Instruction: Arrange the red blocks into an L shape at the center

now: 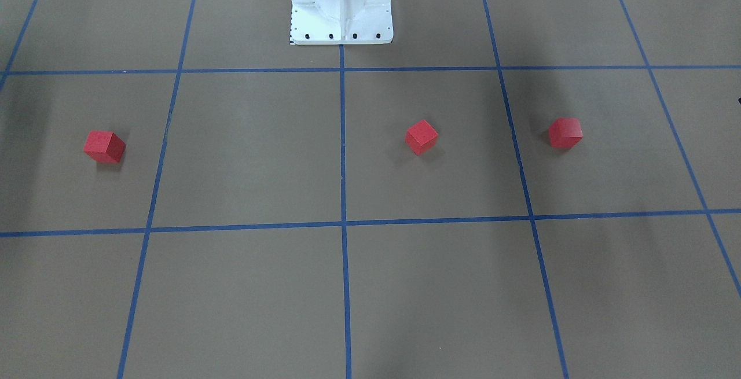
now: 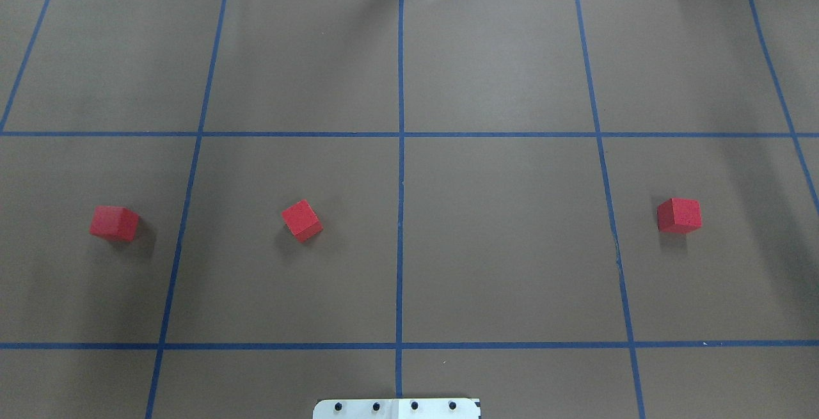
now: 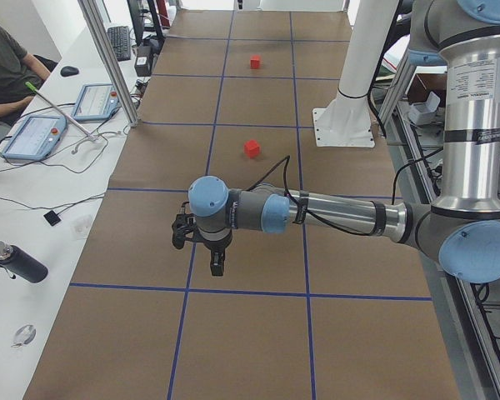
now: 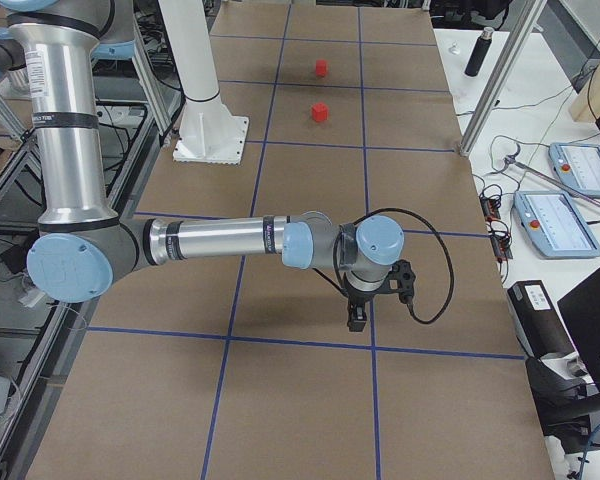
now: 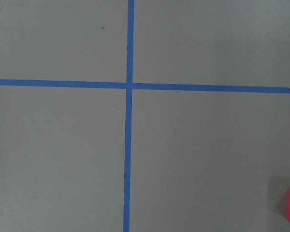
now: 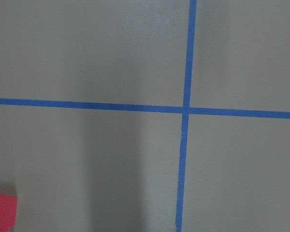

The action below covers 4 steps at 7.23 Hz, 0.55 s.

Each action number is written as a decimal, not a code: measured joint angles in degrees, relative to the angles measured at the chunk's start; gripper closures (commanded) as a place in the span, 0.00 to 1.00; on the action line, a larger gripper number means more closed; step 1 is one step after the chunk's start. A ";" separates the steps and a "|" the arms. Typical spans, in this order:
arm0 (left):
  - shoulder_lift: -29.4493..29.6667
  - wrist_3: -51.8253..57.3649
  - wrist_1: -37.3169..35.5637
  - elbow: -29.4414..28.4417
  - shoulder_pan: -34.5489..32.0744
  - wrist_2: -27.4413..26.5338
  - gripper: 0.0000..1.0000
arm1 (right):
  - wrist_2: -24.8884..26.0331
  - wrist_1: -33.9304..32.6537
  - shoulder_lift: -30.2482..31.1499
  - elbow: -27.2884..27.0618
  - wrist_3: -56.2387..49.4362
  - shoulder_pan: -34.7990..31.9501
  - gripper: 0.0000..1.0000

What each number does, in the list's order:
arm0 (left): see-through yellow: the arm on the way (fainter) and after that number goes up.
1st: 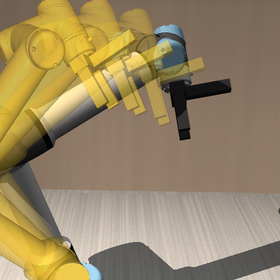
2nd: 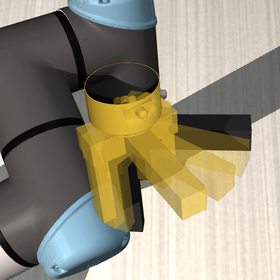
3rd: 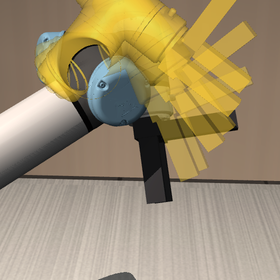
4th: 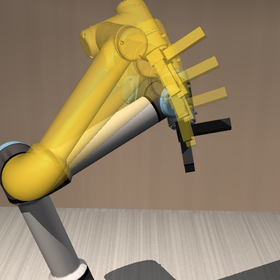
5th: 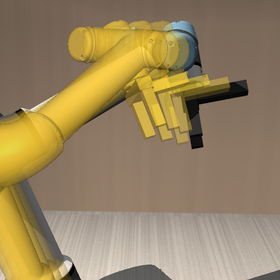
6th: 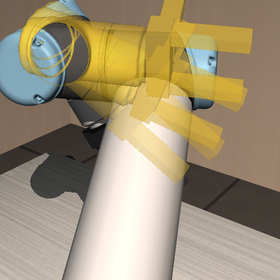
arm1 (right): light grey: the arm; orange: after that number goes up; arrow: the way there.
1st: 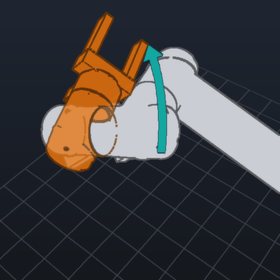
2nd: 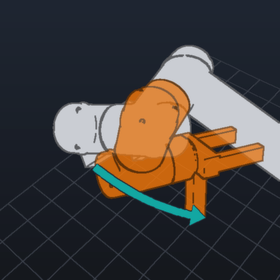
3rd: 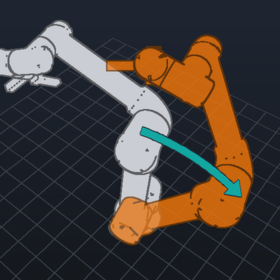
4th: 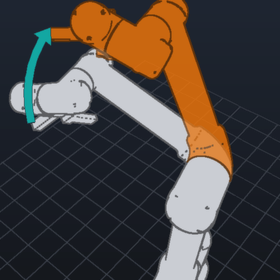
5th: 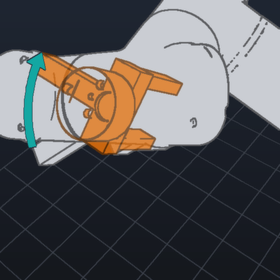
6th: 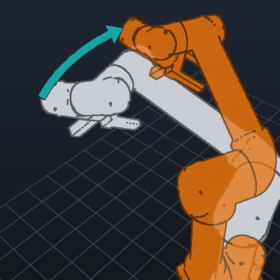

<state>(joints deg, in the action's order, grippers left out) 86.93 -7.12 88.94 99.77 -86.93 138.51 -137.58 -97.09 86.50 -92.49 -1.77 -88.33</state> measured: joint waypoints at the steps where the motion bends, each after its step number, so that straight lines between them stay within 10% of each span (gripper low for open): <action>1: -0.29 0.14 0.23 0.42 -0.01 0.05 0.00 | 0.02 0.08 0.00 -0.03 0.03 0.00 0.00; 4: -2.35 0.24 0.72 2.65 -0.03 -0.13 0.00 | -0.10 0.30 -0.04 -0.03 0.10 0.01 0.00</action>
<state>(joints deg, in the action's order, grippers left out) 84.58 -6.88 89.66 102.41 -86.95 138.37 -137.68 -96.79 86.46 -92.52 -1.67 -88.33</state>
